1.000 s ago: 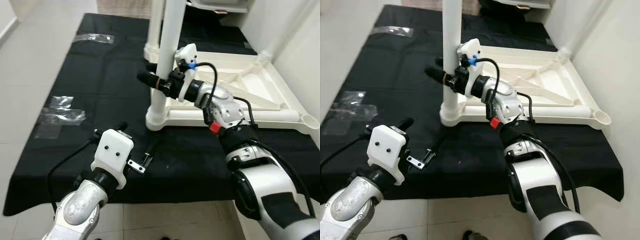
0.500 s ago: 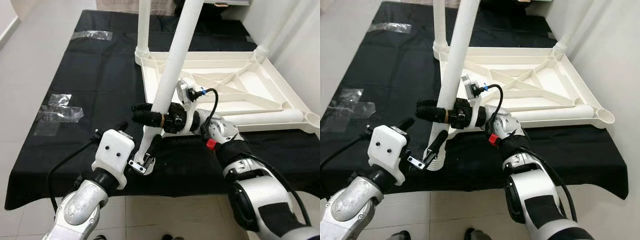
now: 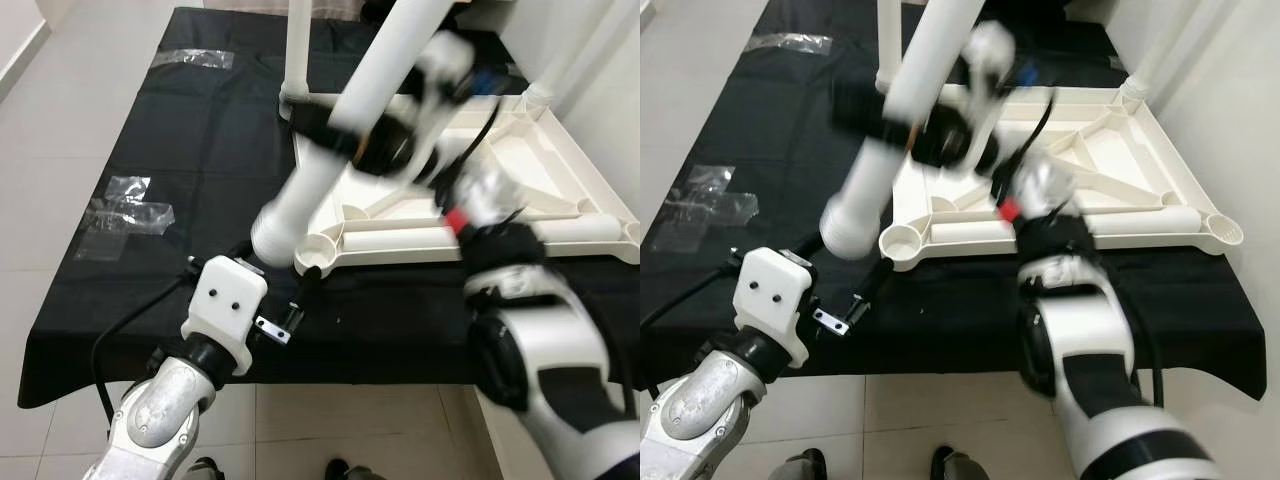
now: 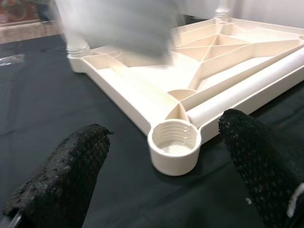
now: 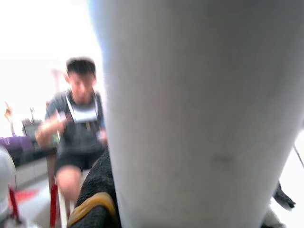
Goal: Building children table
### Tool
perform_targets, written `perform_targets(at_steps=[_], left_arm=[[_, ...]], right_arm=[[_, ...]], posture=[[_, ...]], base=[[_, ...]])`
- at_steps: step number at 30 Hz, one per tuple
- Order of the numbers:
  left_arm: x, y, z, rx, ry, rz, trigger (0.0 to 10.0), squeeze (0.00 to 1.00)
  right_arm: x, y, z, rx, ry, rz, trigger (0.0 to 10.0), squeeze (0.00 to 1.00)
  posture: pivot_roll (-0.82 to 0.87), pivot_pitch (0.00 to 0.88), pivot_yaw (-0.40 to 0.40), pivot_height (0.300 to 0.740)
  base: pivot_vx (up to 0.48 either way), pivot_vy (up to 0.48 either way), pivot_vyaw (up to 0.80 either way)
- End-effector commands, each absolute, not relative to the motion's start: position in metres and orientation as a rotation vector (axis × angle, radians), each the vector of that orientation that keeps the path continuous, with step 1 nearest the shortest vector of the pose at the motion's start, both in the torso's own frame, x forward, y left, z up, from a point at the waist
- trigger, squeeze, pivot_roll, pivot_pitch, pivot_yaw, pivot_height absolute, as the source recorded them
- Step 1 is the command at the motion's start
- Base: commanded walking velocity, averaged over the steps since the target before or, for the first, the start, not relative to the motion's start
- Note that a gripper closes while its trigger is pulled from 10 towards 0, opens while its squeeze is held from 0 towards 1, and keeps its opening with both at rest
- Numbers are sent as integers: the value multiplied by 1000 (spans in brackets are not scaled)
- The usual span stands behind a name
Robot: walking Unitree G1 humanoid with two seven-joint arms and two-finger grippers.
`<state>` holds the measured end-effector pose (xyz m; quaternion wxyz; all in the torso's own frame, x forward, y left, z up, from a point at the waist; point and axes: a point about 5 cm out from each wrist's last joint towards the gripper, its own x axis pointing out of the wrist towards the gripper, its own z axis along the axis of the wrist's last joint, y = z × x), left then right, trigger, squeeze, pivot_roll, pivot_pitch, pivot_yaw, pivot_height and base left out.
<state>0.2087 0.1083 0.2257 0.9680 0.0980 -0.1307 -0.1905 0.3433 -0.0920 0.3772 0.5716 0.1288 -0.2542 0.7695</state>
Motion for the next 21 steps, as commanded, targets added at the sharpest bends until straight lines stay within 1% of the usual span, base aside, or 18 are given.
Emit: perform_targets(at_steps=[1,6,8,9,10,11,14,21], left_arm=[[208,106,220,196,-240,-392,10000,0],[208,106,220,194,-239,-395,10000,0],[207,104,220,192,-239,-399,10000,0],[206,104,221,191,-238,-401,10000,0],[206,104,221,191,-238,-401,10000,0],[206,104,221,188,-237,-400,10000,0],[204,103,220,184,-231,-402,10000,0],[200,101,217,174,-219,-413,10000,0]], right_arm=[[344,-96,378,342,-623,1817,10000,0],[346,-96,377,302,-618,1788,10000,0],[359,-90,341,74,-457,1682,10000,0],[363,-89,327,-2,-392,1654,10000,0],[363,-89,327,-2,-392,1654,10000,0],[366,-91,315,-66,-341,1631,10000,0],[370,-103,310,-63,-304,1579,10000,0],[372,-109,311,-54,-314,1570,10000,0]], posture=[[126,255,-116,740],[126,255,-116,740],[128,259,-122,740],[128,259,-122,740],[128,259,-122,740],[131,264,-122,740],[129,265,-122,740],[126,264,-121,740]], base=[[0,0,0],[0,0,0],[0,0,0],[0,0,0],[0,0,0],[0,0,0],[0,0,0],[0,0,0]])
